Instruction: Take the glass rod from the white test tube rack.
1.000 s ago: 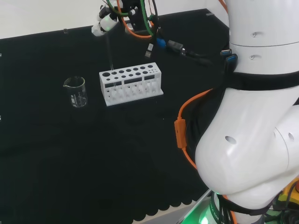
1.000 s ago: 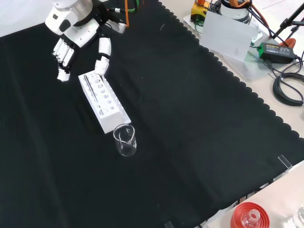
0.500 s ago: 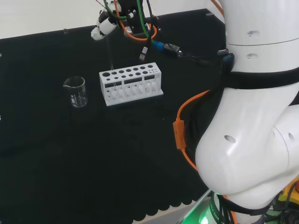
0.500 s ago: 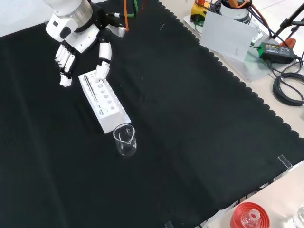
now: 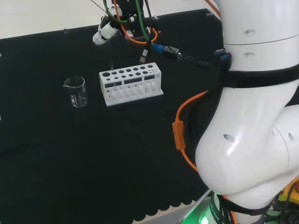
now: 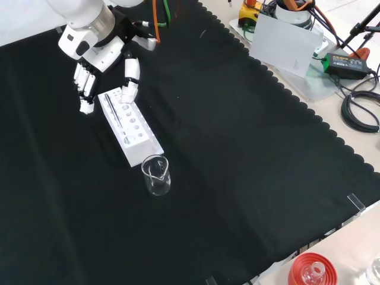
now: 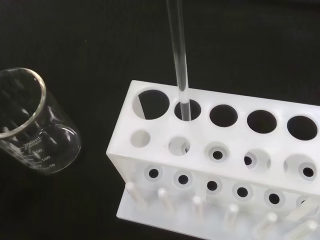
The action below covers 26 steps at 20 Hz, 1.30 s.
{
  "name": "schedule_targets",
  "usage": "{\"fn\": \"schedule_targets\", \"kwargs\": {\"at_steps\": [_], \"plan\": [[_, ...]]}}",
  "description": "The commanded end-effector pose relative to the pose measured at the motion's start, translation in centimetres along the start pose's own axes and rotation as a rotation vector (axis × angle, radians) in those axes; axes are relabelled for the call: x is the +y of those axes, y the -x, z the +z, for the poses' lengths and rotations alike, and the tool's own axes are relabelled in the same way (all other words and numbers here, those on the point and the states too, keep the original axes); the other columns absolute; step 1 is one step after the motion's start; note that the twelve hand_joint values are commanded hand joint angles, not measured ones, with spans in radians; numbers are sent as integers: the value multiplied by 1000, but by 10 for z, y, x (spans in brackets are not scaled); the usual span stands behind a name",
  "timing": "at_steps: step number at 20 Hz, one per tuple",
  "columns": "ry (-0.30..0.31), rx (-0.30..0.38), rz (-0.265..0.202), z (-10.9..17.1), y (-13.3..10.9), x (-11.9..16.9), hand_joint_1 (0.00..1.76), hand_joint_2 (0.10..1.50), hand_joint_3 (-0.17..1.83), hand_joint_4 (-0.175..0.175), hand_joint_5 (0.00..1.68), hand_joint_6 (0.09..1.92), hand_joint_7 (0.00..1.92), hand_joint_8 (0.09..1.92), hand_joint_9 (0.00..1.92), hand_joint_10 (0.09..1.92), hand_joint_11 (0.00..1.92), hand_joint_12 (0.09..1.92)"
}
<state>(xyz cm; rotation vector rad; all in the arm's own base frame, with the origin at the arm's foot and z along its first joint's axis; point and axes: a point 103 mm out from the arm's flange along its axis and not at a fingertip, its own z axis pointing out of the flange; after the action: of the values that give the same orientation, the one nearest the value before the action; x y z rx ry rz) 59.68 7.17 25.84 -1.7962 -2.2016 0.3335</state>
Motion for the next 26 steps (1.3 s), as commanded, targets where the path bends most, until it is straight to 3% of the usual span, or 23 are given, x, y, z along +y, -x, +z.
{"fn": "schedule_targets", "kwargs": {"at_steps": [1, 7, 12, 16, 23, 26], "plan": [[11, -9, -2, 1, 0, 2, 472, 927, 294, -44, 472, 87, 409, 768, 601, 858, 591, 1346], [8, -27, -4, 3, -4, 7, 580, 940, 320, -49, 540, 131, 476, 746, 706, 792, 696, 1293], [22, -38, -4, 4, -3, 11, 688, 908, 411, -64, 517, 563, 544, 729, 812, 726, 801, 1245], [44, -37, -3, 4, -2, 14, 805, 869, 481, -93, 553, 760, 625, 734, 930, 668, 914, 1187], [70, -41, -5, 5, 0, 17, 916, 840, 578, -164, 656, 838, 759, 746, 1117, 565, 1134, 1035], [85, -48, -5, 5, 0, 19, 971, 835, 610, -175, 706, 845, 822, 735, 1210, 486, 1250, 944]]}}
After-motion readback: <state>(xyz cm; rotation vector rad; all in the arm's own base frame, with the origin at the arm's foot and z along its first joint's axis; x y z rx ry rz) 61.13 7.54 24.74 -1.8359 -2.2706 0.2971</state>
